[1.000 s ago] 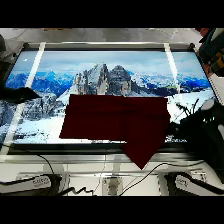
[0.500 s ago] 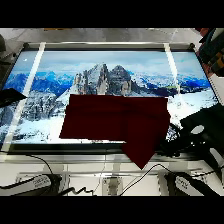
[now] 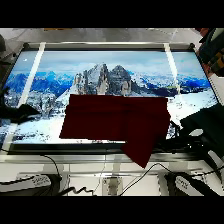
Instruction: Fold the clothes and pants, and hang the long-sleeved shirts on hangers.
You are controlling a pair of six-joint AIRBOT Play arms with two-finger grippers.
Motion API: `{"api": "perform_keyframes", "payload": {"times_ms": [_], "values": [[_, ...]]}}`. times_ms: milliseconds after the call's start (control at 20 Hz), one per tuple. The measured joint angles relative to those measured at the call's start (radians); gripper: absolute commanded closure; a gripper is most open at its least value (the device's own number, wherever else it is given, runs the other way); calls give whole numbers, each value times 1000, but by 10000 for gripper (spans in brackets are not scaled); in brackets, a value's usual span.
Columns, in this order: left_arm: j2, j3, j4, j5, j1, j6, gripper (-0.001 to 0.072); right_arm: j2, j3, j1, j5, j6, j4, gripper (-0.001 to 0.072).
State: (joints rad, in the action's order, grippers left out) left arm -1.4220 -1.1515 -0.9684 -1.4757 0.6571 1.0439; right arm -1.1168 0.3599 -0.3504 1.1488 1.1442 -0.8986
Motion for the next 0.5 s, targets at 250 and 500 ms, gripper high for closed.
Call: {"api": "perform_keyframes", "payload": {"times_ms": [250,500], "values": [[-4,237,4,60,0,-58,235,0,0,0,-10,-66,43,695],[-5,404,63,204,-19,-99,236,0,0,0,8,-85,57,695]]}}
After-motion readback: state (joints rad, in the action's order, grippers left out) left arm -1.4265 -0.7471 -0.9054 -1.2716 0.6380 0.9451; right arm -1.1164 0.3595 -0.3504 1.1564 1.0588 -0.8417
